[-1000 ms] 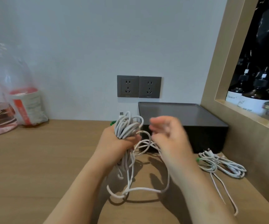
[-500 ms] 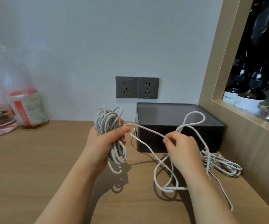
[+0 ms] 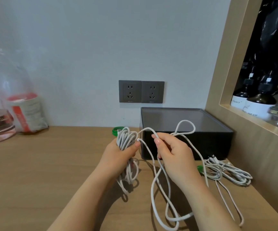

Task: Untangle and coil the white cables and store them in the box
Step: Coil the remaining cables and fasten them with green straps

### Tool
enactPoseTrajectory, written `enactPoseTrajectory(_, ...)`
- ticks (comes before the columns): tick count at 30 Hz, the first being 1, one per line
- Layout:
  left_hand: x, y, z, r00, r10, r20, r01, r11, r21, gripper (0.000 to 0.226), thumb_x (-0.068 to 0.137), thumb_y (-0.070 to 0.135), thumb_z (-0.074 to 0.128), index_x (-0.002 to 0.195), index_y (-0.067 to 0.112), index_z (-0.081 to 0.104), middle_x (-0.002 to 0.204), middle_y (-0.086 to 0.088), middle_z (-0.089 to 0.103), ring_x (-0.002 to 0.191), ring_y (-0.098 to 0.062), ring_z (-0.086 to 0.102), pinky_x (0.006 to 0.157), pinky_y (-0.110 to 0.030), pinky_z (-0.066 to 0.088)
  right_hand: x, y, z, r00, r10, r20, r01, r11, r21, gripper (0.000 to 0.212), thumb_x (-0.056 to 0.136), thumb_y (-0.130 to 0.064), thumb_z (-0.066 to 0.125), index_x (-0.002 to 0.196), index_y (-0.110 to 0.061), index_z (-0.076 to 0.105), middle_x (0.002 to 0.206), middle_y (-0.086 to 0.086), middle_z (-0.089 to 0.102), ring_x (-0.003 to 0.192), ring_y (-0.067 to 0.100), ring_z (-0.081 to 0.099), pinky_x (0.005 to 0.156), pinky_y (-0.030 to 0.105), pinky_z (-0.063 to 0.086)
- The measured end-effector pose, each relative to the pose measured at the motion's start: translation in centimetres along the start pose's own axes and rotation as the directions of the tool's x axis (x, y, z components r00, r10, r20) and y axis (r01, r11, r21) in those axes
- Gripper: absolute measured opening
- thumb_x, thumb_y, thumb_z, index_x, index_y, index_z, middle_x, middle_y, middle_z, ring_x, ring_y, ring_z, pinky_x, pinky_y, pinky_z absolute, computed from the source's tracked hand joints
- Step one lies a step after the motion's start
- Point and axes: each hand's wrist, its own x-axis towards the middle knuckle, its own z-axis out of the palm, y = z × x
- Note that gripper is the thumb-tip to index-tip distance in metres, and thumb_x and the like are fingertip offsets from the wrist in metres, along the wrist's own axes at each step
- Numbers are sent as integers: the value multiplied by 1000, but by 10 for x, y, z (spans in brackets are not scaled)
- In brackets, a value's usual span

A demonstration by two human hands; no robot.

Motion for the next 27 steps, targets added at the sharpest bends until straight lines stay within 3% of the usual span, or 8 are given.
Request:
enactPoseTrajectory(5,-4,4,6,1000,-25,-6,24,993,-115,29,91,37,55,98,10,61,67,-3,58,50,-10,55,50,-22,49,-1,3,12,994,-100,39,105,978,-179,4,95,-33,44,95,-35,48,78,-8,57,75,8,56,69,33,52)
enactPoseTrajectory(7,-4,4,8,998,12,-66,-19,993,-118,26,91,39,55,94,14,60,63,0,59,51,-9,57,51,-23,49,-3,3,19,985,-153,75,166,961,-223,4,95,-34,43,94,-33,47,82,-9,55,78,8,54,70,33,51)
enactPoseTrajectory(12,-4,1,12,990,71,-120,-83,991,-102,30,92,43,49,100,16,59,86,-11,67,73,-18,65,62,-27,53,-5,1,29,977,-197,80,211,939,-272,6,95,-38,38,95,-38,45,86,-7,54,82,8,50,72,31,51)
enactPoseTrajectory(16,-4,1,14,987,113,-116,-122,990,-70,60,76,63,43,107,14,57,92,-12,66,86,-26,66,74,-36,54,-5,0,32,977,-193,86,209,944,-254,9,96,-37,37,94,-38,45,86,-8,54,83,7,49,72,30,49)
enactPoseTrajectory(19,-6,7,15,989,121,-84,-132,982,-134,52,84,55,46,103,8,57,85,-13,63,80,-23,64,73,-36,54,-6,-3,32,974,-207,89,223,943,-249,10,95,-38,36,92,-37,46,84,-8,52,82,7,48,71,28,47)
enactPoseTrajectory(22,-7,9,13,996,90,10,-86,973,-214,57,75,55,57,96,2,58,81,-16,60,77,-27,62,74,-44,53,-6,-2,31,964,-256,69,265,927,-267,18,96,-36,38,94,-30,55,80,-10,51,79,8,47,68,28,46)
enactPoseTrajectory(25,-10,9,12,998,28,52,-11,952,-307,27,87,38,61,89,11,61,71,-5,65,69,-18,67,60,-30,53,-6,-1,32,952,-306,33,303,914,-271,27,93,-42,37,93,-29,61,73,-21,46,77,7,46,65,25,43)
enactPoseTrajectory(27,-9,7,12,1000,-21,6,22,940,-340,24,90,32,60,96,9,64,78,-11,70,75,-24,70,62,-32,55,-6,0,32,946,-322,45,321,904,-282,36,90,-45,33,97,-29,65,79,-21,53,80,5,45,69,23,41)
